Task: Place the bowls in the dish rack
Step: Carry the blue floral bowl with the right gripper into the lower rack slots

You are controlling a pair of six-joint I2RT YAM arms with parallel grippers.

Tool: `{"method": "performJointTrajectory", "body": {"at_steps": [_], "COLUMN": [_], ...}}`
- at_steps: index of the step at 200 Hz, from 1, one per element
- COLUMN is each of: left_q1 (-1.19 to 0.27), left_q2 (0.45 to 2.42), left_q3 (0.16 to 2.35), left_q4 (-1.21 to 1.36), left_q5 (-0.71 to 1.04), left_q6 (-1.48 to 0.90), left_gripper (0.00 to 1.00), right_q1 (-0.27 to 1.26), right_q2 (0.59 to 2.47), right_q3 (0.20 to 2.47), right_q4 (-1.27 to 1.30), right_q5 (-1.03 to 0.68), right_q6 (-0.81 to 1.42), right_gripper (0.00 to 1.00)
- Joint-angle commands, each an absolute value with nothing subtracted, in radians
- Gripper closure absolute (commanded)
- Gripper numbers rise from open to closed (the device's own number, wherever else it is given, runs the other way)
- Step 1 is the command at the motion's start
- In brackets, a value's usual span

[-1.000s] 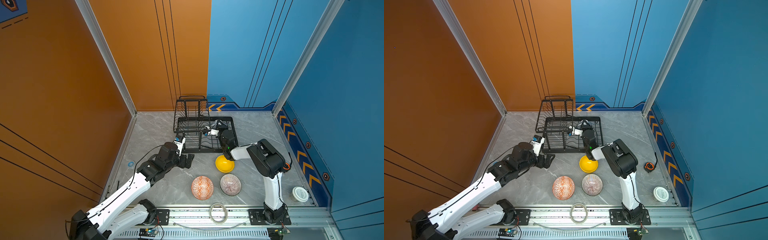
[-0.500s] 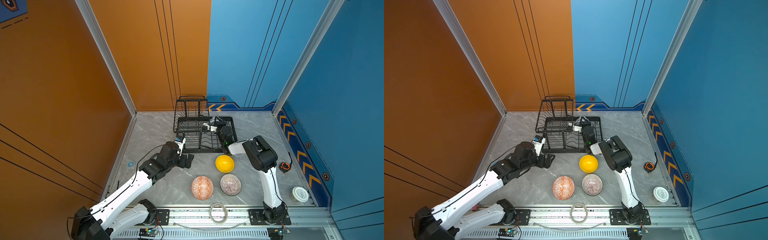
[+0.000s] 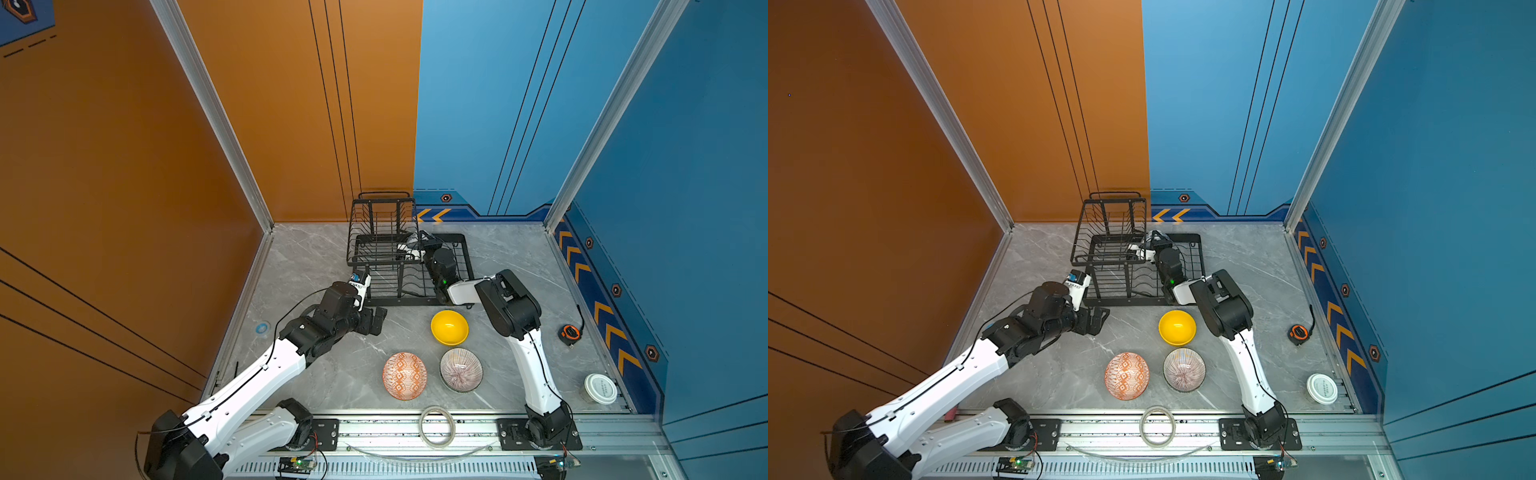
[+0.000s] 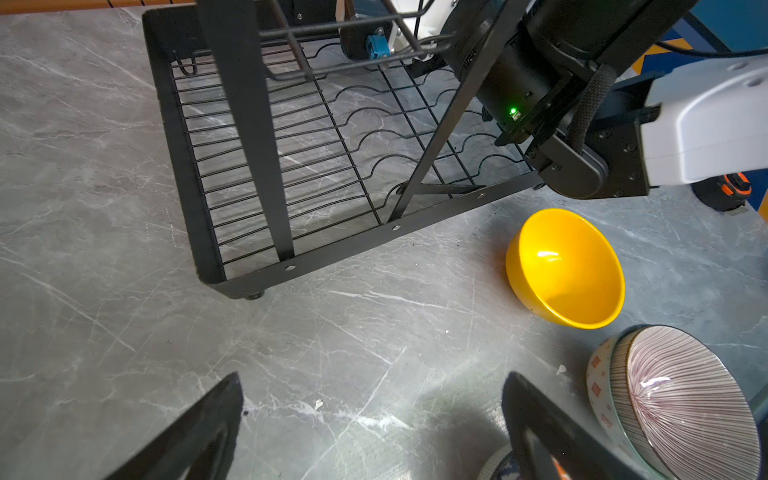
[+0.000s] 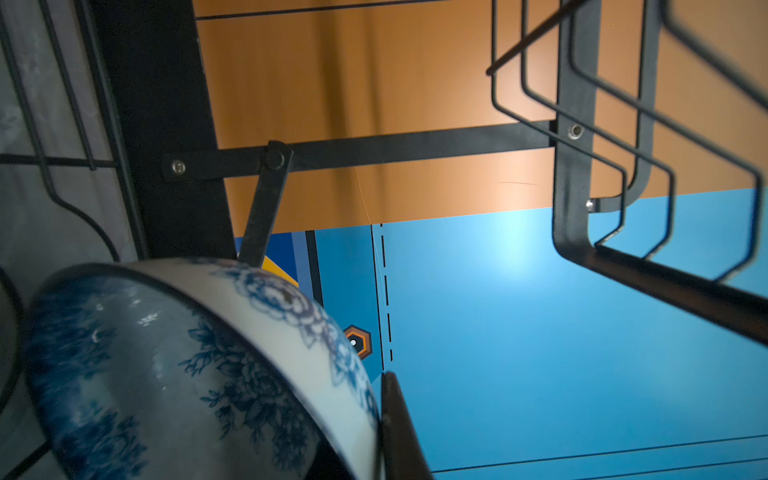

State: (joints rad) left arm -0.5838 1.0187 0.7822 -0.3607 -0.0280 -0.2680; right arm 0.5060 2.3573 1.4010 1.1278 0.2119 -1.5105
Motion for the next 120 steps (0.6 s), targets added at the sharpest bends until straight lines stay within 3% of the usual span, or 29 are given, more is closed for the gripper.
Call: {"method": "performJointTrajectory", "body": {"at_steps": [1,120], "left_q1": [-0.572,-0.548], "left_q2": [1.017,1.027], "left_q3": [0.799,0.784], "left_q4": [-0.374,-0.357], "left_q5": [-0.012,0.009], "left_q6": [-0.247,-0.242], "left_gripper": [0.02,0.02], "right_q1": [0.518,0.541], "right_q2": [2.374,2.425], "right_q3": [1.459,1.509], "right_q4": [1.153,1.111], "right_q5": [0.195,0.183], "right_q6": [-1.481,-1.453], "right_gripper": [1.00,1.00]}}
